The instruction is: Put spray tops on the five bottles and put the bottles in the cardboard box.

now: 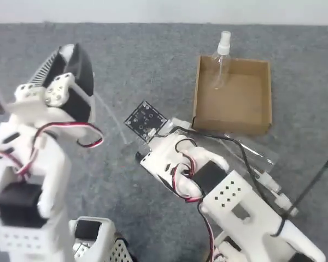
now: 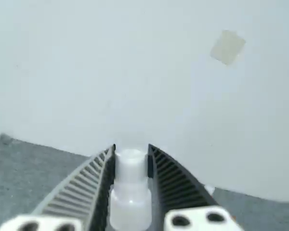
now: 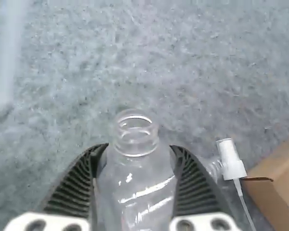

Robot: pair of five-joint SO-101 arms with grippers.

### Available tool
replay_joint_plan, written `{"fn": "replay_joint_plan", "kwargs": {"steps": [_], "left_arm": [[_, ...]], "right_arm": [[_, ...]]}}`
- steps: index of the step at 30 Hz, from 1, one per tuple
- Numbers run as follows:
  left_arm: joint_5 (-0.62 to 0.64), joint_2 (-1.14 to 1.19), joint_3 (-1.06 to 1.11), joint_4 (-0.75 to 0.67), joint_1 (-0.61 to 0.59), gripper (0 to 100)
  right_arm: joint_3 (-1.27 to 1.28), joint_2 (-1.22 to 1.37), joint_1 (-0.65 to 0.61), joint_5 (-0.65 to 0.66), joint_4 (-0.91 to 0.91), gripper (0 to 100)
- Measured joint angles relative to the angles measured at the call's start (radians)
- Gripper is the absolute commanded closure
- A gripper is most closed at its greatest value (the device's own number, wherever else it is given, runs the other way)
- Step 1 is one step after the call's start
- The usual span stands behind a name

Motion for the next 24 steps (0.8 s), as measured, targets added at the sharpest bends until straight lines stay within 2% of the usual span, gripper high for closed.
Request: {"fn": "replay_joint_plan", "kwargs": {"steps": [10,24], "left_arm": [[0.012,0.002,0.232,-0.204,0.0,99],[0.012,-0.026,0.39,-0.224,0.0,99]], "right_arm": [[0.152,-0.081,-0.057,0.0,-0.181,99.3],[0.152,-0.118,-0.057,-0.003,-0.19,99.3]]}}
